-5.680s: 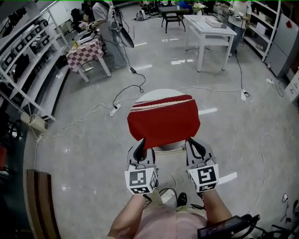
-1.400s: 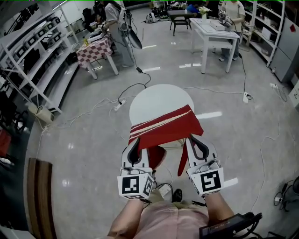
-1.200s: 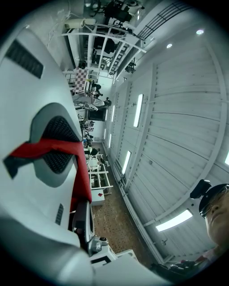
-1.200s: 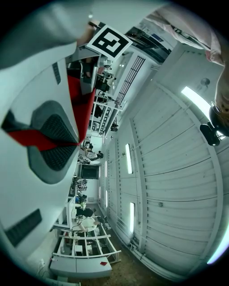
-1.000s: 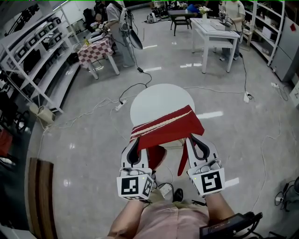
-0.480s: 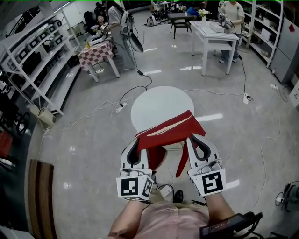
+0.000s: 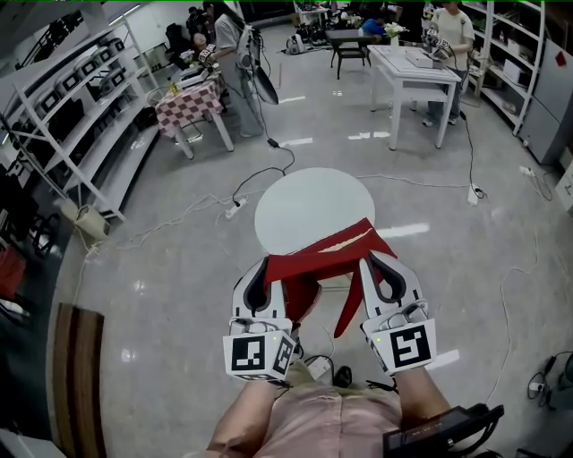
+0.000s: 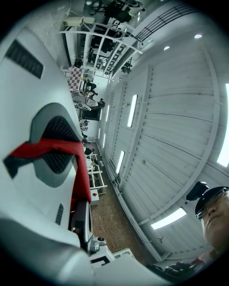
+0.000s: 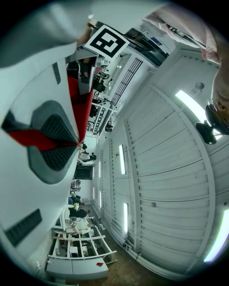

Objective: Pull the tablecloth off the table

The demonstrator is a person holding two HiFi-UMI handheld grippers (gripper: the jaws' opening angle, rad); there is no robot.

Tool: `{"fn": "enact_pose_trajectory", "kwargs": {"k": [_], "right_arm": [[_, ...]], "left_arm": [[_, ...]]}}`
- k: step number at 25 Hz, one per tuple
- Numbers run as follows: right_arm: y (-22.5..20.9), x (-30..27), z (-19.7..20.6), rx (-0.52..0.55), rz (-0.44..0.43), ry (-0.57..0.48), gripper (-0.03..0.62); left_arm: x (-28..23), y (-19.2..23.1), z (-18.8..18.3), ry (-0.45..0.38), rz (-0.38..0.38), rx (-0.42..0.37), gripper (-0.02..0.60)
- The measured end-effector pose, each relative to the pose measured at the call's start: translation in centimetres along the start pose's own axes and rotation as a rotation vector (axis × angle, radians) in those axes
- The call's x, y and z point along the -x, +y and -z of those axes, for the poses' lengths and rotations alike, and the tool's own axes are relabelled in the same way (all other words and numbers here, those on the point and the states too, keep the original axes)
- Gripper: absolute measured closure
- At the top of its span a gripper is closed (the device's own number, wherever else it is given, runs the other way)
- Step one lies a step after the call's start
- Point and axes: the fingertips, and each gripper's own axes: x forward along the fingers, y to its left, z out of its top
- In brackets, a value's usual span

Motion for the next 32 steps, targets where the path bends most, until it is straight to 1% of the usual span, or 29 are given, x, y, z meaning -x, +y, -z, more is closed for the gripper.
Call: {"fn": "enact_pose_trajectory", "kwargs": {"k": [4, 13, 32], "right_arm": [[0.1, 0.1, -0.2, 0.003, -0.004, 0.0, 0.566], [-0.4, -0.2, -1.3, 0.009, 0.006, -0.038, 0.566], [-0.5, -0.1, -2.9, 0.018, 0.001, -0.068, 0.566]], "left_arm": [[0.1, 0.0, -0.5, -0.021, -0.001, 0.001, 0.541], [-0.5, -0.1, -1.5, -0.049, 0.007, 0.005, 0.541], [-0.4, -0.3, -3.3, -0.09, 0.013, 0.027, 0.541]]}}
